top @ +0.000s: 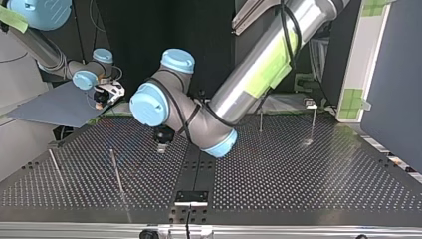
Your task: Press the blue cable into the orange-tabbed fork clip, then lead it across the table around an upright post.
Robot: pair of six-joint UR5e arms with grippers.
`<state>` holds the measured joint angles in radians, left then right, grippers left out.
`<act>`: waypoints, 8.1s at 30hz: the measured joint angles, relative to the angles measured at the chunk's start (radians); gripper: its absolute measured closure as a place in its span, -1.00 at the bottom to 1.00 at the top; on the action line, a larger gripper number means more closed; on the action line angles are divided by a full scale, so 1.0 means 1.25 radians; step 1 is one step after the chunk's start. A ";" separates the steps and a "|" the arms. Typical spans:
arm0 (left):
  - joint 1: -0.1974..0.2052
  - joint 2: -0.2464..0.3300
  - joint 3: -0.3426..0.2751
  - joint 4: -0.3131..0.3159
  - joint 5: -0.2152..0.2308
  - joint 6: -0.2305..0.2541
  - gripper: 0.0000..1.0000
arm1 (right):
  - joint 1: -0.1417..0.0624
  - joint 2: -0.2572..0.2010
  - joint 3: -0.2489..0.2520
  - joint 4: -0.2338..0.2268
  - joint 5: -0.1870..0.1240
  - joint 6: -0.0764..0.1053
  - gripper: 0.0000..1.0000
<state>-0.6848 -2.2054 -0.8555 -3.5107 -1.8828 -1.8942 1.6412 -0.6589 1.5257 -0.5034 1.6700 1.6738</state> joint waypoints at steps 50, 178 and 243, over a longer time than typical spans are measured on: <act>-0.061 0.003 0.050 -0.006 -0.046 0.157 -1.00 | 0.005 0.002 0.000 -0.001 -0.023 0.004 1.00; -0.079 0.442 -0.901 0.693 -0.196 -0.081 -1.00 | 0.012 0.002 0.000 -0.002 -0.024 0.000 1.00; 0.046 0.347 -1.203 0.979 -0.071 0.031 -1.00 | 0.019 0.001 -0.002 -0.001 -0.025 -0.007 1.00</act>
<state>-0.6278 -1.7722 -2.3587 -2.2866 -1.9719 -1.8560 1.6652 -0.6575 1.5228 -0.5048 1.6384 1.6647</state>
